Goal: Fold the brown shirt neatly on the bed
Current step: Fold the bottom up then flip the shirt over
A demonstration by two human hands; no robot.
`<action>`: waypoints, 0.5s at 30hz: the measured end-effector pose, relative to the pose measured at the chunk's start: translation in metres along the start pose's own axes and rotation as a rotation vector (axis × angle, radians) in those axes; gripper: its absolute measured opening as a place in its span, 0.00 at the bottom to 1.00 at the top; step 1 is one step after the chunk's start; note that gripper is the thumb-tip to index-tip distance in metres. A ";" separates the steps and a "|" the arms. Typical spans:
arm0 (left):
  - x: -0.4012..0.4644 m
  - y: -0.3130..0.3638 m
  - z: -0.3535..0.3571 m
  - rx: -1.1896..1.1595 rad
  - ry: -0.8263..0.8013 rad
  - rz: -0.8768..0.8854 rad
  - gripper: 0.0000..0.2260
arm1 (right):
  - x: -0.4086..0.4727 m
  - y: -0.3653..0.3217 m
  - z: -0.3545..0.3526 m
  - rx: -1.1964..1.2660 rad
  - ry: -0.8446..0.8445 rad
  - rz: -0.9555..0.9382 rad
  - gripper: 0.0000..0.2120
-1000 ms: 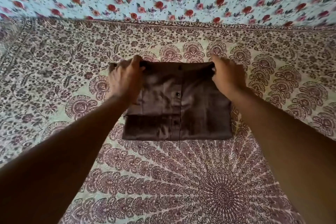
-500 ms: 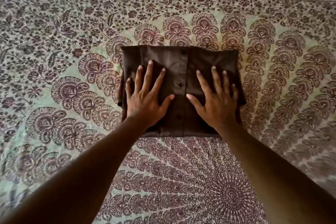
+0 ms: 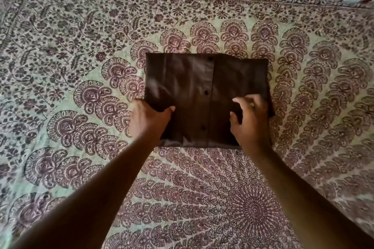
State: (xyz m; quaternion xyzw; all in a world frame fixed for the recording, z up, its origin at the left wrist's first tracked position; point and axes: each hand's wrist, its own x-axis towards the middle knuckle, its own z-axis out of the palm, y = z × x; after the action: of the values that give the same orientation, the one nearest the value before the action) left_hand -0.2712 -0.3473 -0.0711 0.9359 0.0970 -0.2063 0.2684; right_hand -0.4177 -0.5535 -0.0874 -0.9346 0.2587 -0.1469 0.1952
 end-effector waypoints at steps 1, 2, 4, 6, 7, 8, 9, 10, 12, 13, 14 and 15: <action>0.005 0.003 -0.003 -0.064 -0.044 -0.011 0.37 | -0.003 -0.004 0.002 0.073 -0.036 -0.050 0.16; 0.009 0.006 -0.006 -0.102 -0.080 0.003 0.34 | -0.003 -0.010 0.005 0.123 -0.066 -0.088 0.15; 0.011 0.012 -0.011 -0.100 -0.118 0.104 0.26 | 0.001 -0.029 0.008 0.210 -0.082 -0.141 0.14; 0.004 0.017 -0.018 -0.147 -0.160 0.219 0.24 | 0.011 -0.053 0.009 0.336 -0.065 -0.151 0.11; 0.001 0.019 -0.022 -0.230 -0.217 0.257 0.24 | 0.019 -0.066 0.007 0.418 -0.076 -0.109 0.09; -0.003 0.020 -0.027 -0.337 -0.307 0.282 0.22 | 0.029 -0.079 0.005 0.502 -0.130 -0.015 0.11; -0.007 0.019 -0.032 -0.443 -0.428 0.297 0.19 | 0.039 -0.093 0.001 0.564 -0.218 0.113 0.19; -0.012 0.017 -0.037 -0.543 -0.573 0.301 0.17 | 0.050 -0.104 -0.003 0.596 -0.309 0.243 0.30; -0.014 0.011 -0.044 -0.712 -0.837 0.248 0.21 | 0.071 -0.121 -0.012 0.599 -0.476 0.433 0.46; -0.015 0.007 -0.045 -0.810 -0.953 0.208 0.24 | 0.080 -0.127 -0.017 0.576 -0.545 0.464 0.49; -0.015 0.005 -0.046 -0.915 -1.066 0.167 0.26 | 0.087 -0.132 -0.021 0.547 -0.598 0.465 0.48; -0.016 0.002 -0.043 -1.002 -1.156 0.132 0.28 | 0.092 -0.136 -0.022 0.509 -0.633 0.459 0.46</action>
State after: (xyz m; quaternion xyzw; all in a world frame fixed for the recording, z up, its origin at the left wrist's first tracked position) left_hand -0.2702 -0.3265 -0.0299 0.4496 -0.0328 -0.5777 0.6805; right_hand -0.2928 -0.5022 0.0082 -0.7745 0.3421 0.1336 0.5151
